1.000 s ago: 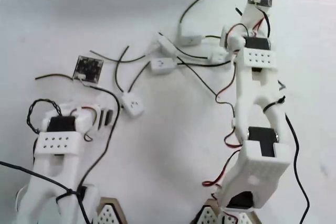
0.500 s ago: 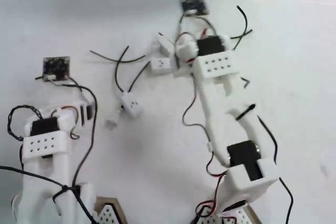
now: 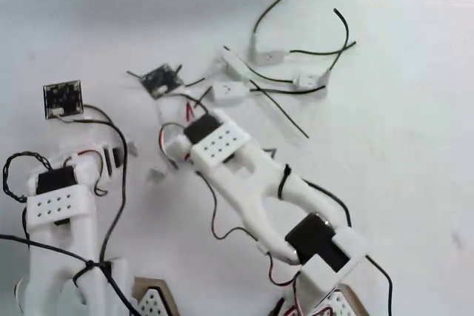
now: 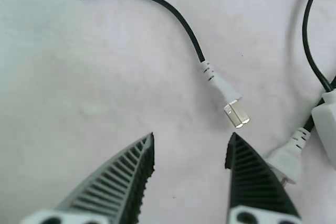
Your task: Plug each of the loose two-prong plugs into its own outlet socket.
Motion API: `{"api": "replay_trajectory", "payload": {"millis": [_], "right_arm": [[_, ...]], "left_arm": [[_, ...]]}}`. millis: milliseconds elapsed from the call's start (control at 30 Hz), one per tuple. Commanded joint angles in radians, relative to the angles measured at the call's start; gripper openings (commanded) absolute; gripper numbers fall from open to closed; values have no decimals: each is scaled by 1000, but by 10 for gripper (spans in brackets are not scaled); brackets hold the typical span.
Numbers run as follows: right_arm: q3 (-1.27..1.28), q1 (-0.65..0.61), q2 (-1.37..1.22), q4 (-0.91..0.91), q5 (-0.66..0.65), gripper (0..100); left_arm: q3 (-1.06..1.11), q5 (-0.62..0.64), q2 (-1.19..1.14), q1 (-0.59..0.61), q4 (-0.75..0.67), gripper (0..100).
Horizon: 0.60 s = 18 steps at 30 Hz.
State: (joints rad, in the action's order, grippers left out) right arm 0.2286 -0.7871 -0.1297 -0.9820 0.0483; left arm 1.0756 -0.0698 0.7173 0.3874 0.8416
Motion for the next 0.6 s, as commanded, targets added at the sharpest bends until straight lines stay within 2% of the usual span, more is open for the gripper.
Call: {"api": "replay_trajectory", "payload": {"millis": [0, 167, 300, 567], "right_arm": [[40, -25, 58, 88, -57, 207], [52, -21, -12, 179, -77, 133], [-11, -21, -137, 177, -77, 160], [-173, 87, -286, 35, -75, 165]], "left_arm": [[-41, 8, 30, 8, -20, 225], [-40, 6, 30, 5, -20, 225], [-38, 6, 30, 5, -20, 225], [-38, 5, 30, 5, -20, 225]]}}
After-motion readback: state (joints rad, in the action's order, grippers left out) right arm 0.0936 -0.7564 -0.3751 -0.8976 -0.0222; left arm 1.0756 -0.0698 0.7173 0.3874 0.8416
